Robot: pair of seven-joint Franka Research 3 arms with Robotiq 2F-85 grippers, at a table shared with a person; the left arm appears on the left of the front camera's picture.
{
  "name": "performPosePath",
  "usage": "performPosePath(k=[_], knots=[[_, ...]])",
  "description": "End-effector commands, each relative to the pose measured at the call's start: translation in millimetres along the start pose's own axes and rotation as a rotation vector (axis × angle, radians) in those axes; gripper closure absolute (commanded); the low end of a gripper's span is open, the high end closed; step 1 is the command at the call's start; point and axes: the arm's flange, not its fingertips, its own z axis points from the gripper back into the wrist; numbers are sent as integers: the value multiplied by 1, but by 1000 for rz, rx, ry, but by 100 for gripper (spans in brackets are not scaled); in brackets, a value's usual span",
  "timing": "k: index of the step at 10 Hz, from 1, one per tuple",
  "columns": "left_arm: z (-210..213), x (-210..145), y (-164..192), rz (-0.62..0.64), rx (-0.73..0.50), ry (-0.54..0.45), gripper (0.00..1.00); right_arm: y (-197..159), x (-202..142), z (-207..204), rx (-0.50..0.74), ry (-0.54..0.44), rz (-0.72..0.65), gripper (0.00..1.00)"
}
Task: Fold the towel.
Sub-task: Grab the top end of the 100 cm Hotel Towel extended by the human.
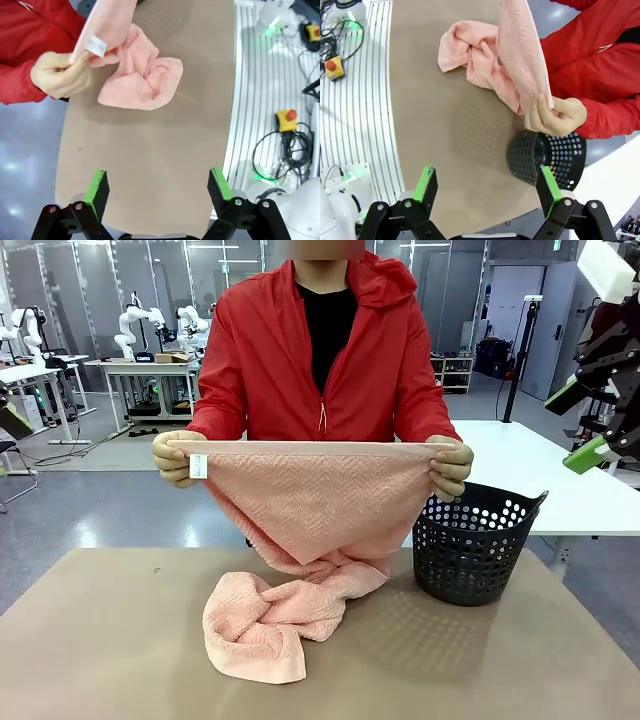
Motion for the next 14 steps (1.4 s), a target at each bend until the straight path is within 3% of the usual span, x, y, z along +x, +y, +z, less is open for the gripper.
performPosePath(k=[1, 2, 3, 5, 10, 14], knots=[[3, 30, -11, -65, 61, 54, 0, 0, 0, 0, 1, 2, -1, 0], [-7, 66, -11, -54, 97, 90, 0, -7, 28, -7, -1, 76, 5, 0], [-15, 83, -9, -28, 200, 196, 0, -14, 41, -15, -18, 103, -37, 0], [-25, 112, -14, -72, 219, 251, 0, -18, 62, -23, -38, 180, -28, 0], [-58, 171, 15, -226, 138, 312, 0, -40, 121, -62, -64, 269, 23, 0], [-95, 196, 33, -273, 114, 331, 0, -65, 132, -110, -27, 300, 103, 0]])
